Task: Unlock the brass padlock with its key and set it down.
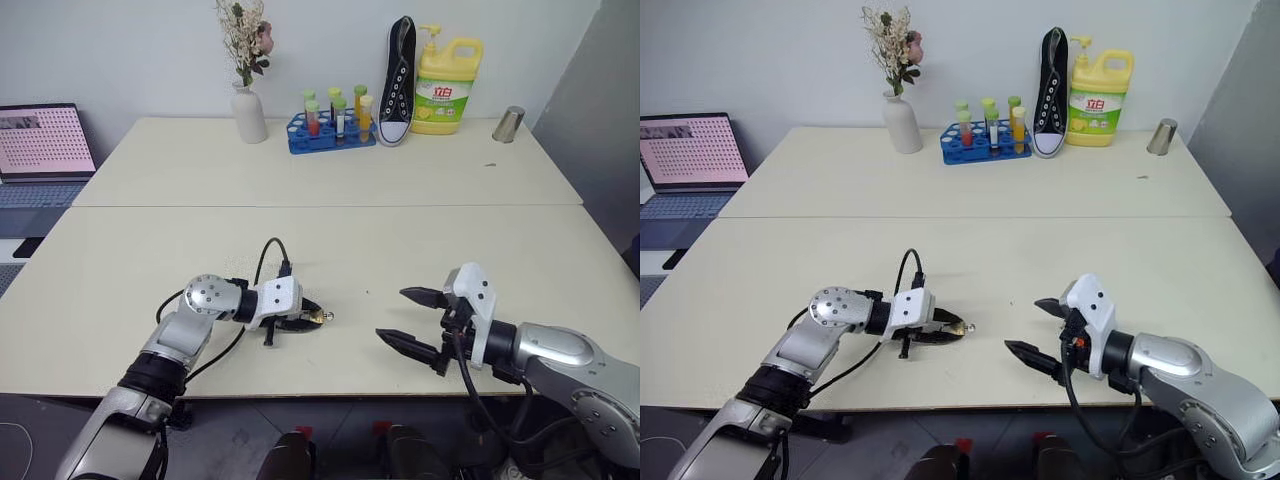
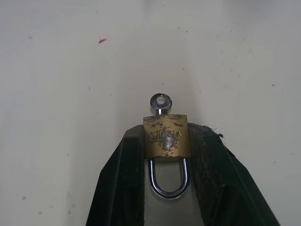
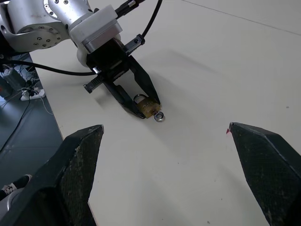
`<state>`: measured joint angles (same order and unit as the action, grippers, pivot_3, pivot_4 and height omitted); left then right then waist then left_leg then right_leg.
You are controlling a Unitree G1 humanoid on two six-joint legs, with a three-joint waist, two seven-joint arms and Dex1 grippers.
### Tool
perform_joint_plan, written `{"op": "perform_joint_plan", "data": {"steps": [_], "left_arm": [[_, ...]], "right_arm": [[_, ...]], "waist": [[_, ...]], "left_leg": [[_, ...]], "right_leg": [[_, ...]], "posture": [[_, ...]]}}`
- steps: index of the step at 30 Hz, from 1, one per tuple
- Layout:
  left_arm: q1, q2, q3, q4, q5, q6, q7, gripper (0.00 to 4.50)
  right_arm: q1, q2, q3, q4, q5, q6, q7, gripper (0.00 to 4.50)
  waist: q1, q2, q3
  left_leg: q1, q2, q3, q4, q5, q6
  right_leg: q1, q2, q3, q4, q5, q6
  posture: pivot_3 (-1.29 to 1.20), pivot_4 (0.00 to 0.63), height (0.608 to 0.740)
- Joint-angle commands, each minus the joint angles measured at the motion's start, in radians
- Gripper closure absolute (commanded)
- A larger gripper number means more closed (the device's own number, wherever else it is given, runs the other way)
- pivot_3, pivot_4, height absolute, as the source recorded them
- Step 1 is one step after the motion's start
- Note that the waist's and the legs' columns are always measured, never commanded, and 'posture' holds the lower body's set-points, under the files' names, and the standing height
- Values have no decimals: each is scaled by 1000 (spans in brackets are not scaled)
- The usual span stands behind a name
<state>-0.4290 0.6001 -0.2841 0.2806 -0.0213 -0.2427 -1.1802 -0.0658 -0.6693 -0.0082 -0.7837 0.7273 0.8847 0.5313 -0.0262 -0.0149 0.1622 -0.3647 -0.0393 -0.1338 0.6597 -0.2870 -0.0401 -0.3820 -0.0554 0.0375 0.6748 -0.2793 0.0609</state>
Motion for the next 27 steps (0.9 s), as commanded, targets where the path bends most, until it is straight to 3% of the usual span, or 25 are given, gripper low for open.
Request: {"op": "perform_joint_plan", "data": {"steps": [1,4,9,15,27], "left_arm": [[-32,-30,64,-20,-5,-283,90,3539],[-50,-40,80,2,-16,-458,126,3539],[-71,-23,138,72,144,-923,296,3539],[-72,-18,127,98,218,-1004,408,3539],[-73,2,108,83,317,-1004,551,3539]], "right_arm": [[-23,0,4,-26,13,-37,29,0],[-38,16,7,-13,23,-42,33,0],[-114,89,39,55,71,-3,15,0],[-178,130,46,107,92,25,3,0],[-283,171,63,191,130,101,-24,0]], "waist": [[3,-2,1],[3,-3,1],[-5,-2,1],[-2,-2,2],[-3,-2,2]], "left_leg": [[-1,0,0,0,0,0],[-3,1,0,0,0,0],[-2,0,2,-2,0,0],[-3,-1,1,-2,0,0],[-3,-2,1,-3,0,0]], "right_leg": [[-1,0,0,0,0,0],[-3,-1,0,0,0,0],[-4,0,2,-1,0,0],[-4,0,2,-1,0,0],[-5,0,1,-1,0,0]], "posture": [[0,150,740],[0,150,740],[0,150,740],[0,150,740],[0,150,740]]}}
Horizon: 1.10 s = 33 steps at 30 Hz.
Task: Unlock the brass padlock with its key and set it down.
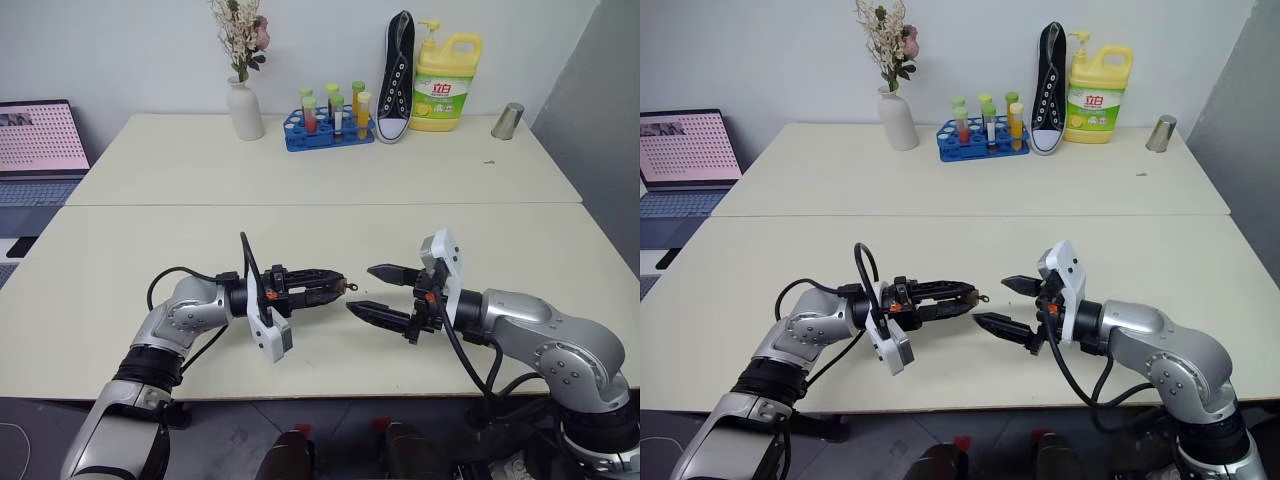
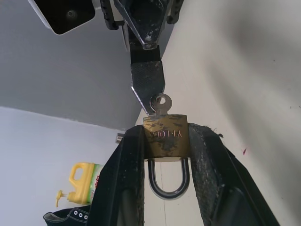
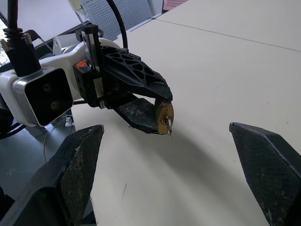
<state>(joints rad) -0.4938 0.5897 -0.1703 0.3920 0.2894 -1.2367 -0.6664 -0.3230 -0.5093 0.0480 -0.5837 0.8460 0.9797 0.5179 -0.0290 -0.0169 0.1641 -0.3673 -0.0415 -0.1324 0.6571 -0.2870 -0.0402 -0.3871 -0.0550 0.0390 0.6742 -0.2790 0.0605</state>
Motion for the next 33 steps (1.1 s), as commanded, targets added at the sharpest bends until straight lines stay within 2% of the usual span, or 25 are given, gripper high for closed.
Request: {"op": "perform_joint_plan", "data": {"steps": [1,5,8,18,19,28,33], "left_arm": [[-8,14,-8,-32,10,-9,44,3539],[-6,24,-18,-39,18,1,65,3539],[-6,30,-26,-44,18,10,81,3539],[3,46,-49,-71,29,23,106,3539],[4,47,-51,-74,27,26,108,3539],[3,56,-62,-85,41,31,125,3539],[-6,56,-55,-80,73,20,147,3539]], "right_arm": [[-27,11,7,-8,11,8,-12,0],[-36,17,10,-2,14,23,-19,0],[-43,24,15,6,13,29,-23,627],[-50,18,28,3,9,34,-9,4324],[-50,19,28,3,10,33,-10,4500],[-77,35,-26,29,109,92,-15,4500],[-137,24,-82,106,256,242,-42,4500]], "waist": [[0,0,0],[0,0,0],[0,0,0],[0,0,0],[0,0,0],[0,0,0],[0,0,0]], "left_leg": [[0,0,0,0,0,0],[0,0,0,-1,0,0],[0,0,0,-1,0,0],[0,0,0,-2,0,0],[0,0,0,-2,0,0],[0,0,0,-3,0,0],[0,0,0,-4,0,0]], "right_leg": [[0,0,0,0,0,0],[0,0,0,0,0,0],[0,0,0,0,0,0],[-1,0,0,0,0,0],[-1,0,0,0,0,0],[-1,0,0,-1,0,0],[-1,0,0,-1,0,0]], "posture": [[0,150,740],[0,150,740],[0,150,740],[0,150,740],[0,150,740],[0,150,740],[0,150,740]]}}
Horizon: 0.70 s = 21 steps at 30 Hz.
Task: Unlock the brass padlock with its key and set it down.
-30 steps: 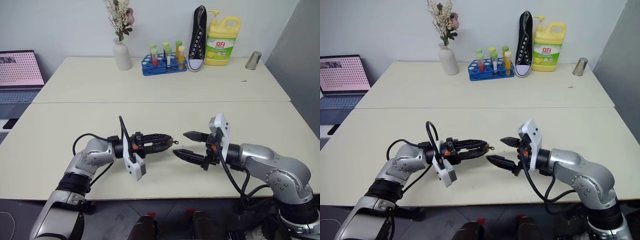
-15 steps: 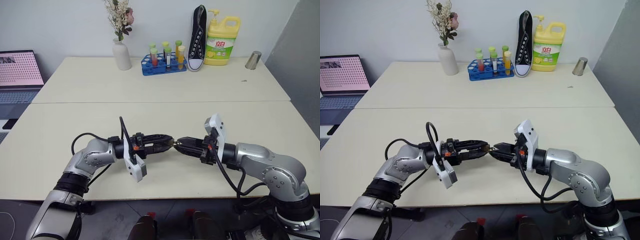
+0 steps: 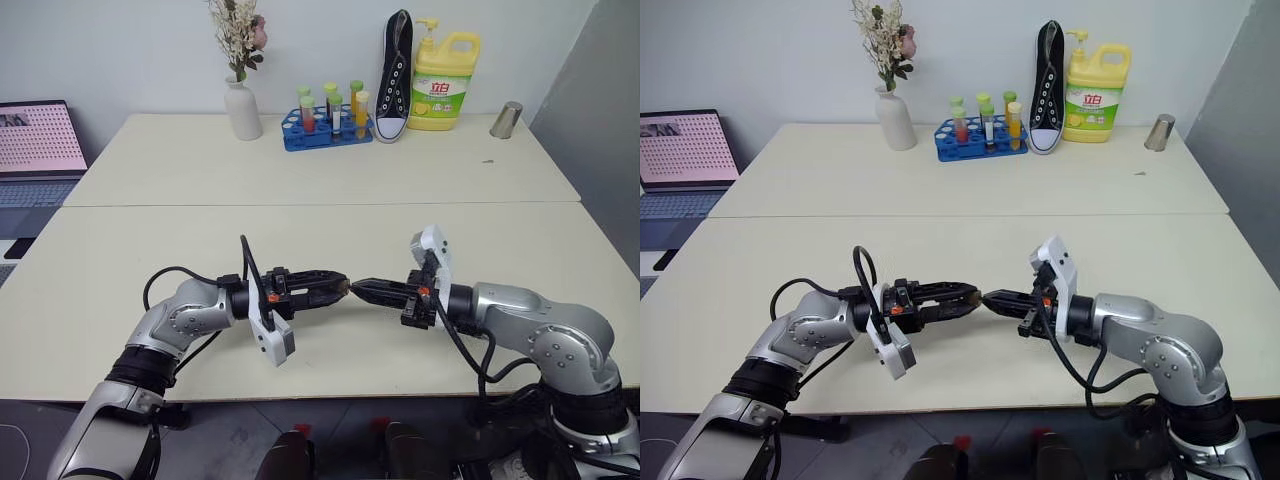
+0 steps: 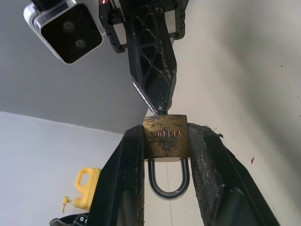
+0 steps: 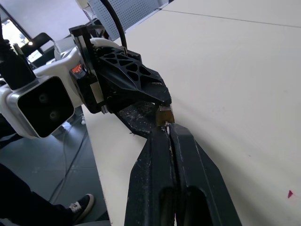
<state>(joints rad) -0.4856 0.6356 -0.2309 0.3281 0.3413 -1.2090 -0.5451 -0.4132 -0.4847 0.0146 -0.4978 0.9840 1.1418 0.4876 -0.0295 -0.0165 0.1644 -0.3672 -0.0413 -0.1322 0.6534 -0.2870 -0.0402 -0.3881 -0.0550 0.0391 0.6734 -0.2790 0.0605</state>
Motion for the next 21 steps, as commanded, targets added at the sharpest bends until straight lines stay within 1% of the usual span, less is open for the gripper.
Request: {"op": "perform_joint_plan", "data": {"steps": [1,4,9,14,16,21], "left_arm": [[-19,9,8,-13,36,-13,33,3539],[-29,7,13,-5,72,-25,57,3539],[-35,11,14,9,126,-34,105,3539],[-36,17,10,16,152,-35,137,3539],[-35,20,7,18,153,-31,146,3539],[-39,24,7,16,179,-37,173,3539]], "right_arm": [[-67,2,-63,52,163,126,-30,4500],[-131,45,-119,184,315,233,-152,4500],[-190,81,-154,332,499,293,-335,4500],[-194,67,-123,384,675,253,-481,4500],[-198,51,-106,375,695,247,-497,4500],[-184,32,-59,387,824,174,-593,4500]], "waist": [[0,0,0],[-1,0,0],[-1,0,0],[-2,0,0],[-2,0,0],[-3,0,0]], "left_leg": [[0,0,0,0,0,0],[0,0,0,-2,0,0],[1,0,1,-6,0,0],[0,1,1,-7,0,0],[0,1,1,-7,0,0],[0,1,1,-8,0,0]], "right_leg": [[0,0,0,0,0,0],[0,0,0,0,0,0],[-1,0,1,0,0,-1],[-2,0,1,-2,0,-1],[-2,-1,1,-2,0,-1],[-2,0,1,-3,0,-1]], "posture": [[0,150,740],[0,150,740],[0,150,740],[0,150,740],[0,150,740],[0,150,740]]}}
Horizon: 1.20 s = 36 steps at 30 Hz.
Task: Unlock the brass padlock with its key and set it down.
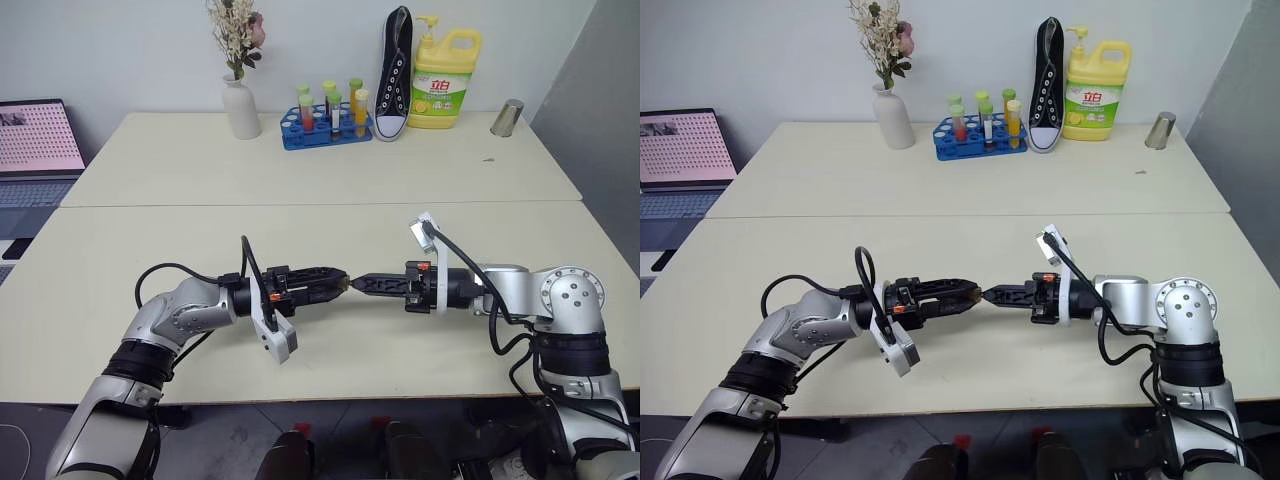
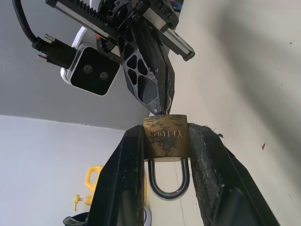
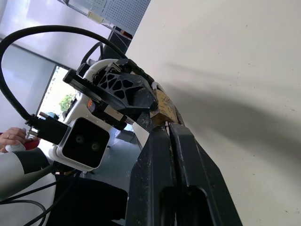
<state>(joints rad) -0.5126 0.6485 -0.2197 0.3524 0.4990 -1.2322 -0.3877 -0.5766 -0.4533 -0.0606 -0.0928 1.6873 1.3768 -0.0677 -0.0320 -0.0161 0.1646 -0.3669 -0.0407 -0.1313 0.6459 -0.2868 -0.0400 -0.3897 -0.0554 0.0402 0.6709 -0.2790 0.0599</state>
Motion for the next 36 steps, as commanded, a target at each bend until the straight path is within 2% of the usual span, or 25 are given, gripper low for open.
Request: {"op": "perform_joint_plan", "data": {"steps": [1,6,13,16,17,18,20,23,26,32,36], "left_arm": [[-13,11,-6,-8,26,-15,21,3539],[-14,15,-15,-5,43,-18,45,3539],[-21,19,-24,5,42,-12,62,3539],[-25,18,-27,11,27,0,66,3539],[-26,19,-27,10,20,3,65,3539],[-26,20,-28,9,15,5,65,3539],[-25,23,-27,3,7,13,66,3539],[-25,23,-29,-6,-5,20,66,3539],[-22,21,-29,-18,-18,28,65,3539],[-19,15,-37,-28,-23,32,61,3539],[-22,15,-40,-26,-26,32,59,3539]], "right_arm": [[-17,-4,29,-12,155,-82,-66,4500],[-16,-37,87,-10,280,-154,-146,4500],[-39,-71,125,-53,229,-169,-107,4500],[-36,-85,118,-115,101,-165,-12,3787],[-49,-131,140,-180,-28,-173,92,3493],[-58,-164,158,-227,-124,-180,175,3139],[-54,-186,157,-247,-202,-195,271,2419],[-33,-277,226,-317,-482,-317,437,1274],[-4,-294,253,-340,-672,-443,508,1267],[51,-150,196,-328,-620,-388,461,1267],[46,-91,185,-315,-623,-358,452,1267]], "waist": [[-1,0,0],[-1,0,0],[0,0,0],[0,0,0],[0,1,0],[0,2,1],[0,3,2],[1,3,2],[2,3,2],[1,3,2],[2,3,2]], "left_leg": [[0,0,0,0,0,0],[0,0,0,0,0,0],[0,0,0,0,0,0],[-1,1,0,0,0,0],[-1,0,0,0,0,0],[-1,0,-1,0,0,0],[-1,0,-1,0,0,0],[-2,0,-2,-1,0,0],[-3,0,-2,-1,0,0],[-4,0,-2,-1,0,0],[-4,0,-2,-1,0,0]], "right_leg": [[0,0,0,0,0,0],[0,0,0,0,0,0],[0,0,0,-1,0,0],[0,0,0,-1,0,0],[0,0,0,-1,0,0],[0,0,0,-2,0,0],[0,0,-1,-4,0,0],[1,1,-3,-6,0,0],[0,0,-3,-7,0,0],[0,0,-3,-7,0,0],[0,-1,-2,-7,0,0]], "posture": [[0,150,740],[0,150,740],[0,150,740],[0,150,740],[0,150,740],[0,150,740],[0,150,740],[0,150,740],[0,150,740],[0,150,740],[0,150,740]]}}
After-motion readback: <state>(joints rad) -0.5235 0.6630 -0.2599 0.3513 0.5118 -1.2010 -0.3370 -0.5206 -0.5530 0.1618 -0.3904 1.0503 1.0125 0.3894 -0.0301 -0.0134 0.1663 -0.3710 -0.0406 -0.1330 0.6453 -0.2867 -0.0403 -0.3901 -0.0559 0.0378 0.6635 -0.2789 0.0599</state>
